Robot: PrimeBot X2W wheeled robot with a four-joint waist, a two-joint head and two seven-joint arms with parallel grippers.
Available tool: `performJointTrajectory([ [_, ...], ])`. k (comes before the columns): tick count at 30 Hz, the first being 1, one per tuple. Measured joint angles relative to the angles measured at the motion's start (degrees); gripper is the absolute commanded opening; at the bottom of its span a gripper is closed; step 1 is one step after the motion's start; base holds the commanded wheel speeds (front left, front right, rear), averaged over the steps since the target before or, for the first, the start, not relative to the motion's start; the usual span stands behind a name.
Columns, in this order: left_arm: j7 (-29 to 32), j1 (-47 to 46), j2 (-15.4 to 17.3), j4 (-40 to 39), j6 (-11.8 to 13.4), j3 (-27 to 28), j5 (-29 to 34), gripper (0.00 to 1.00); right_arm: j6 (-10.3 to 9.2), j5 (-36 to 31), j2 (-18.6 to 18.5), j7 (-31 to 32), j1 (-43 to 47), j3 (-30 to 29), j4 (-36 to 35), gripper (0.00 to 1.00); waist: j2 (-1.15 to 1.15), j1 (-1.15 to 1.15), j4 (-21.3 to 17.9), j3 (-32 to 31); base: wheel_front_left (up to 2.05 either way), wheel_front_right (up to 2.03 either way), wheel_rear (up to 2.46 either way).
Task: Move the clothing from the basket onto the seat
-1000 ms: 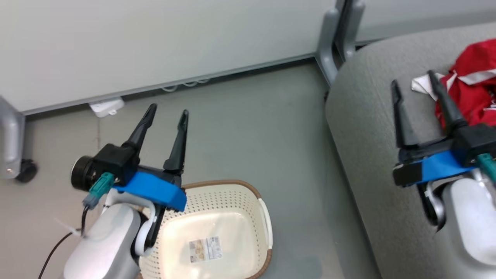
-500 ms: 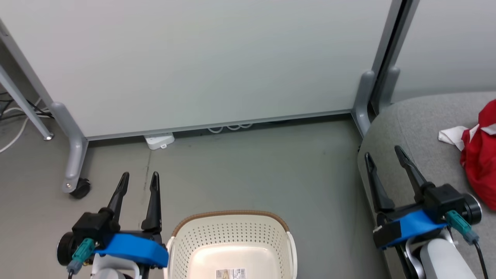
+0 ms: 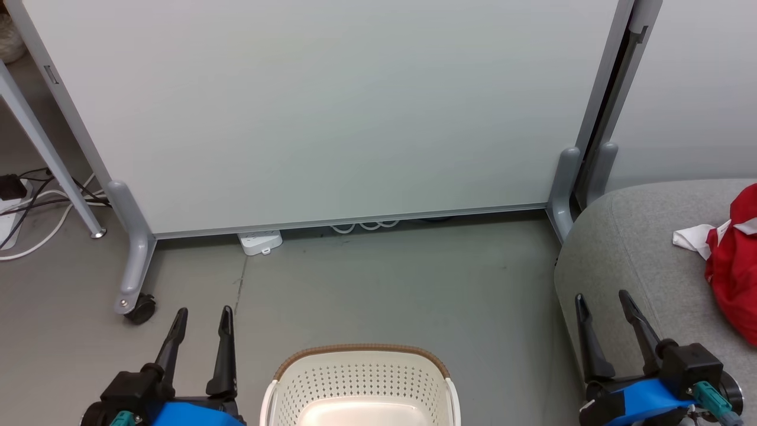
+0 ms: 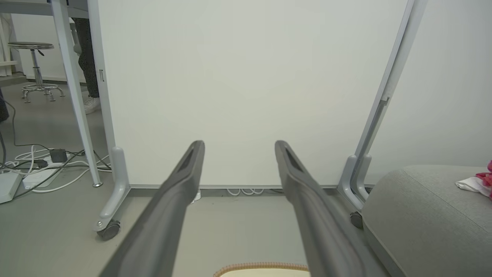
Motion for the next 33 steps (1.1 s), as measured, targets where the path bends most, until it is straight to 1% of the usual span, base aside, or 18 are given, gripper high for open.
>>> performJointTrajectory([
  [9, 0.0, 1.4, -1.3, 1.3, -1.8, 2.1, 2.2, 1.0, 0.0, 0.2, 1.0, 0.0, 1.9, -1.3, -0.1, 1.0, 0.0, 0.01, -0.2, -1.3, 0.0, 0.0, 0.0],
  [17, 0.0, 1.6, -1.9, 2.5, -2.2, 3.3, 4.0, 1.0, 0.0, 0.1, 1.5, 0.0, 2.5, -1.7, -0.1, 1.0, 0.0, 0.01, -0.2, -1.9, 0.0, 0.0, 0.0],
  [18, 0.0, 1.6, -1.9, 2.5, -2.3, 3.4, 4.0, 0.0, 0.0, 0.1, 1.5, 0.0, 2.5, -1.7, -0.1, 0.0, 0.0, 0.01, -0.1, -2.0, 0.0, 0.0, 0.0],
  [23, 0.6, 3.2, -2.5, 5.2, -2.3, 3.4, 3.6, 0.0, 0.0, 0.4, 1.7, 0.3, 3.6, -1.7, 2.5, 0.0, 0.0, 0.01, -0.2, -2.0, 0.0, 0.0, 0.0],
  [33, 3.6, 3.2, -2.5, 5.1, -2.4, 4.6, -7.0, 0.0, 0.0, 11.7, 2.0, 3.5, 3.6, -2.5, 2.5, 0.0, 0.0, 0.01, -0.5, -1.5, 0.0, 0.0, 0.0],
])
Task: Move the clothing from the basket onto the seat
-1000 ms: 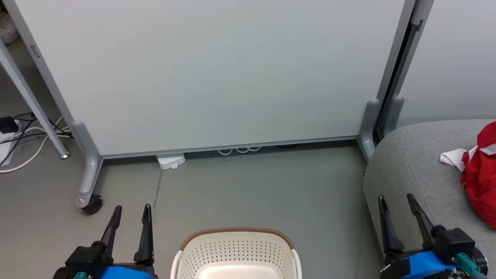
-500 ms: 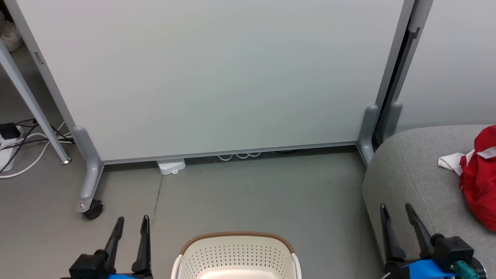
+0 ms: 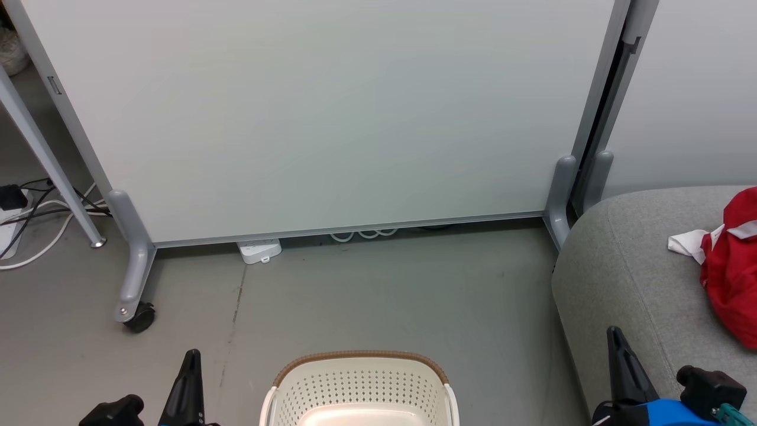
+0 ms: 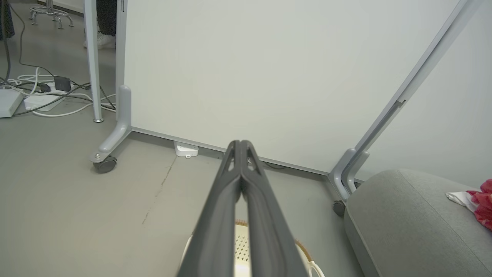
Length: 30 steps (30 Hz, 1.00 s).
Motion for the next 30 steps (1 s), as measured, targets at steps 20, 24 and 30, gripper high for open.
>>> performJointTrajectory([
  [20, 4.4, -0.9, 0.0, -1.6, -0.4, 1.7, -18.4, 0.0, 0.0, 19.9, 0.4, 4.4, -1.0, -0.9, -1.4, 0.0, 0.0, 0.0, -0.6, 1.0, 0.0, 0.0, 0.0],
  [24, 5.4, -1.1, 0.0, -1.8, -0.6, 2.2, -21.7, 0.0, 0.0, 23.3, 0.5, 5.2, -1.2, -1.0, -1.6, 0.0, 0.0, 0.01, -0.7, 1.1, 0.0, 0.0, 0.0],
  [30, 6.5, -1.4, 0.0, -2.1, -0.7, 2.6, -26.2, 0.0, 0.0, 28.1, 0.6, 6.5, -1.8, -1.4, -1.9, 0.0, 0.0, 0.01, -0.8, 1.4, 0.0, 0.0, 0.0],
])
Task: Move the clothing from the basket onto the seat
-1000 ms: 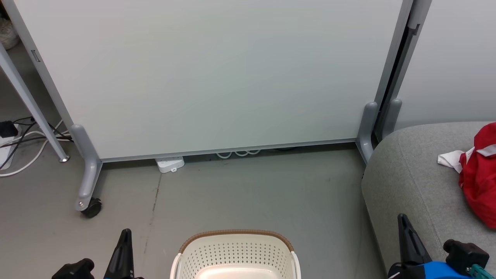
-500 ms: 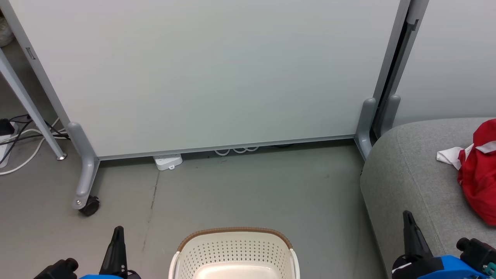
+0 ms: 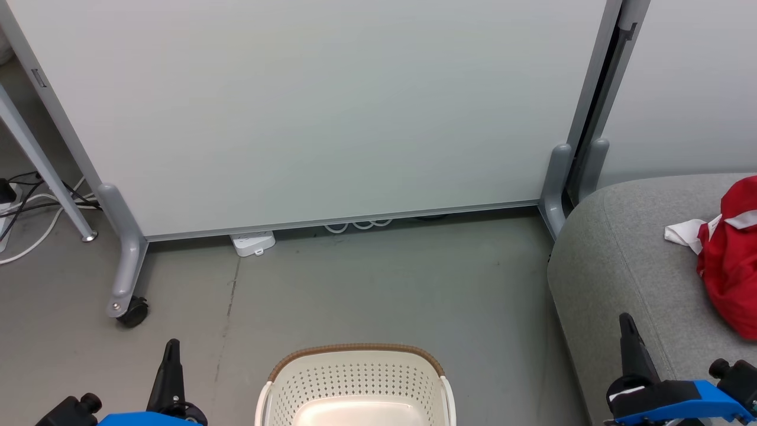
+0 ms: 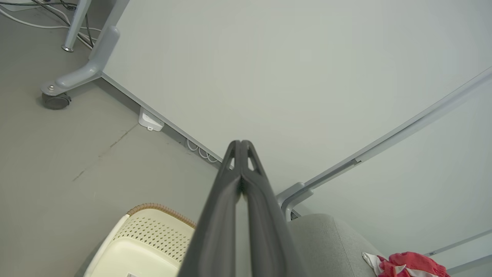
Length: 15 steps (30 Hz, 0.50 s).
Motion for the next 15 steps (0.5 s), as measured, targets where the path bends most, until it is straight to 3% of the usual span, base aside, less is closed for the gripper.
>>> performJointTrajectory([
  [15, 2.7, -0.9, 0.0, -0.7, -0.2, 1.2, -10.3, 0.0, -0.01, 10.9, 0.3, 2.6, -0.9, -0.6, -0.6, 0.0, 0.0, 0.0, -0.4, 0.7, 0.0, 0.0, 0.0],
])
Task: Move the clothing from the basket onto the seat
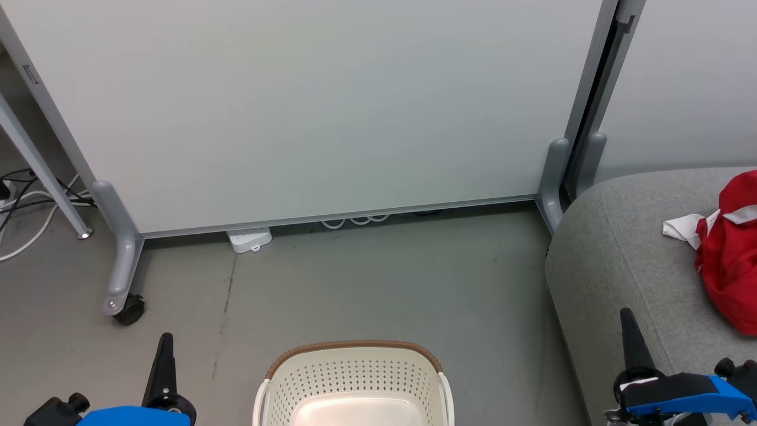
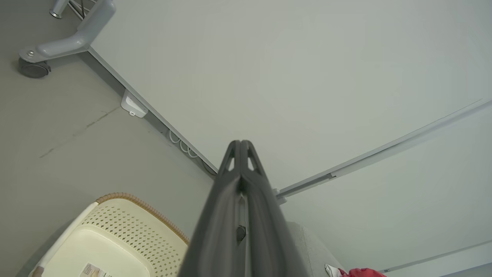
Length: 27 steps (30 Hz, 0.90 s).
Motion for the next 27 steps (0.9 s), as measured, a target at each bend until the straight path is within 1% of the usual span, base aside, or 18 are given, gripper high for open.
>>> performJointTrajectory([
  [27, 4.1, -1.2, 0.0, -1.0, -0.5, 1.7, -15.4, 0.0, 0.0, 16.5, 0.3, 4.1, -1.4, -1.0, -0.9, 0.0, 0.0, -0.01, -0.8, 1.3, 0.0, 0.0, 0.0],
])
